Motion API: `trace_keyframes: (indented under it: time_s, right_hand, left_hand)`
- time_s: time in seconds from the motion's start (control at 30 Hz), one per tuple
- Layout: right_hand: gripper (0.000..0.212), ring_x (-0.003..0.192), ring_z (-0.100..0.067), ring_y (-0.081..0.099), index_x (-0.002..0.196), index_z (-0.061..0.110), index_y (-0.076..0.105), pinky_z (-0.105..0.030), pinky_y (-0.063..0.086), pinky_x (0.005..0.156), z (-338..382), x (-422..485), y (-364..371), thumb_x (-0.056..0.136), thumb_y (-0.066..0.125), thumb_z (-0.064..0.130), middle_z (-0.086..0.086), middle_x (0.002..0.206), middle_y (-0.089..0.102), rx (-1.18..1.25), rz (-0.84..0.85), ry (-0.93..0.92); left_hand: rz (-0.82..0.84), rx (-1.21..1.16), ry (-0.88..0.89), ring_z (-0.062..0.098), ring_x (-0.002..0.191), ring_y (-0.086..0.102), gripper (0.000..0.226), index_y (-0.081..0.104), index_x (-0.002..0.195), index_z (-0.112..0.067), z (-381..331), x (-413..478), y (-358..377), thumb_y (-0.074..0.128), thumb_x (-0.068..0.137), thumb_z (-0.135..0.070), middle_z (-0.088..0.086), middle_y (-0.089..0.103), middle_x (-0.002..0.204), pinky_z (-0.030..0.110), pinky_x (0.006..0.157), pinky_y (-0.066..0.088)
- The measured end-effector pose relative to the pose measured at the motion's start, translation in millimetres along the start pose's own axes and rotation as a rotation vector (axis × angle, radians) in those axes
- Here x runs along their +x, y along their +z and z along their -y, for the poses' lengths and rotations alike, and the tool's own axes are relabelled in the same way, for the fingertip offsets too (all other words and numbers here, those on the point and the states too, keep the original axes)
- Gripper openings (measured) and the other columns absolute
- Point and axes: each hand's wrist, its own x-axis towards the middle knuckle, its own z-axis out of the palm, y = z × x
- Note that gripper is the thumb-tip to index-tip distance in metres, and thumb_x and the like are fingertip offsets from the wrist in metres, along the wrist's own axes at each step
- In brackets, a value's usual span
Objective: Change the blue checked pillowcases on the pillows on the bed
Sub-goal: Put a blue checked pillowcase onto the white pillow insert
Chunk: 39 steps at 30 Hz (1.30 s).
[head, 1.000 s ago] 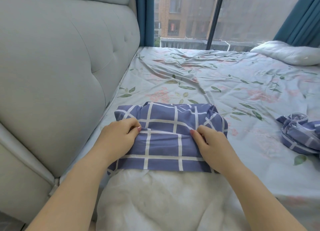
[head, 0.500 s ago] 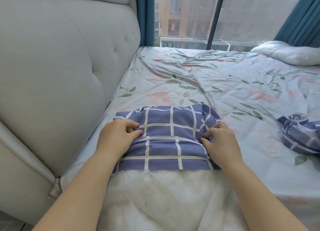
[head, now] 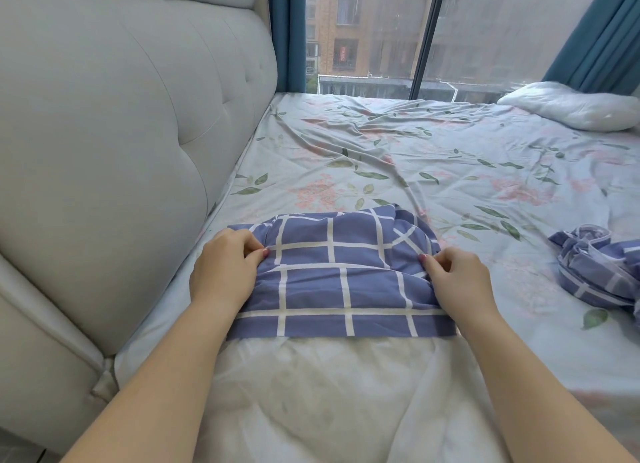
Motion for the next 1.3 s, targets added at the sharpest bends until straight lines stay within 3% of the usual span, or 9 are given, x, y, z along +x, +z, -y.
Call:
trace_keyframes:
  time_s: [0.3,0.4,0.53,0.6,0.67,0.87,0.97,1.07,1.3]
  right_hand:
    - [0.032,0.065,-0.018,0.04,0.074,0.01,0.043,-0.03,0.031,0.056,1.1,2.4,2.3,0.103,0.042,0.023,-0.003,0.072,0.048,0.131,0.054,0.15]
    - [0.035,0.065,-0.022,0.039,0.069,0.011,0.038,-0.03,0.028,0.053,0.1,-0.1,-3.0,0.103,0.042,0.02,-0.004,0.067,0.043,-0.1,0.297,0.111]
    - [0.026,0.086,-0.022,0.056,0.096,0.007,0.061,-0.032,0.052,0.066,0.0,-8.8,-23.8,0.103,0.041,0.023,-0.005,0.092,0.057,-0.407,0.73,0.12]
    - [0.027,0.096,-0.026,0.06,0.104,0.007,0.064,-0.033,0.053,0.071,-1.6,-15.2,-30.2,0.101,0.046,0.026,-0.008,0.101,0.063,-0.245,0.704,0.226]
    - [0.032,0.077,-0.025,0.053,0.092,-0.001,0.061,-0.032,0.042,0.066,-6.2,-15.8,-30.3,0.1,0.05,0.028,-0.011,0.085,0.058,-0.071,0.53,0.243]
    - [0.025,0.073,-0.022,0.05,0.083,0.01,0.058,-0.035,0.039,0.068,-7.4,-1.0,-12.0,0.101,0.049,0.024,-0.011,0.079,0.055,0.5,0.309,0.385]
    - [0.022,0.075,-0.024,0.058,0.1,0.014,0.06,-0.035,0.047,0.069,-17.8,9.1,2.9,0.098,0.042,0.028,-0.01,0.086,0.062,0.505,0.263,0.533]
    - [0.03,0.102,-0.034,0.062,0.11,0.009,0.061,-0.045,0.049,0.091,-22.1,10.9,10.2,0.101,0.041,0.029,-0.019,0.107,0.066,0.33,0.304,0.523]
    - [0.029,0.091,-0.032,0.068,0.104,0.013,0.068,-0.037,0.052,0.075,0.0,-2.7,-2.4,0.097,0.05,0.034,-0.014,0.098,0.073,0.604,0.274,0.566]
  left_hand:
    - [-0.009,-0.233,-0.095,0.029,0.101,0.051,0.018,0.059,0.08,-0.019,2.9,-2.7,-7.8,0.058,0.097,-0.021,0.0,0.048,0.102,0.041,0.091,0.043]
    - [0.059,-0.189,-0.211,0.031,0.103,0.05,0.021,0.058,0.078,-0.022,6.2,-4.1,-6.3,0.056,0.099,-0.024,0.002,0.039,0.116,0.047,0.098,0.044]
    - [0.181,-0.263,-0.393,0.021,0.081,0.048,0.023,0.06,0.088,-0.014,7.4,-3.3,-2.3,0.05,0.102,-0.028,0.003,0.029,0.12,0.037,0.076,0.044]
    - [0.204,-0.289,-0.388,0.031,0.089,0.056,0.025,0.062,0.089,-0.016,11.8,1.5,-0.1,0.051,0.101,-0.034,0.009,0.045,0.123,0.035,0.066,0.048]
    - [0.18,-0.375,-0.418,0.033,0.095,0.059,0.022,0.058,0.094,-0.02,13.4,5.4,0.4,0.051,0.099,-0.041,0.01,0.056,0.116,0.04,0.069,0.054]
    - [0.087,-0.698,-0.694,0.029,0.095,0.055,0.022,0.038,0.116,-0.018,13.4,11.5,6.3,0.044,0.104,-0.035,0.01,0.054,0.102,0.032,0.061,0.045]
    - [0.144,-0.689,-0.755,0.036,0.109,0.059,0.049,0.041,0.137,-0.012,17.1,8.7,12.5,0.037,0.102,-0.047,0.015,0.059,0.122,0.043,0.08,0.053]
    - [0.171,-0.718,-0.755,0.037,0.111,0.06,0.058,0.046,0.136,-0.014,22.8,6.3,19.4,0.03,0.1,-0.057,0.014,0.06,0.126,0.051,0.098,0.049]
    - [0.147,-1.051,-0.758,0.029,0.095,0.071,0.054,0.064,0.121,-0.02,2.6,-1.9,7.4,0.037,0.099,-0.061,0.006,0.073,0.108,0.041,0.078,0.057]
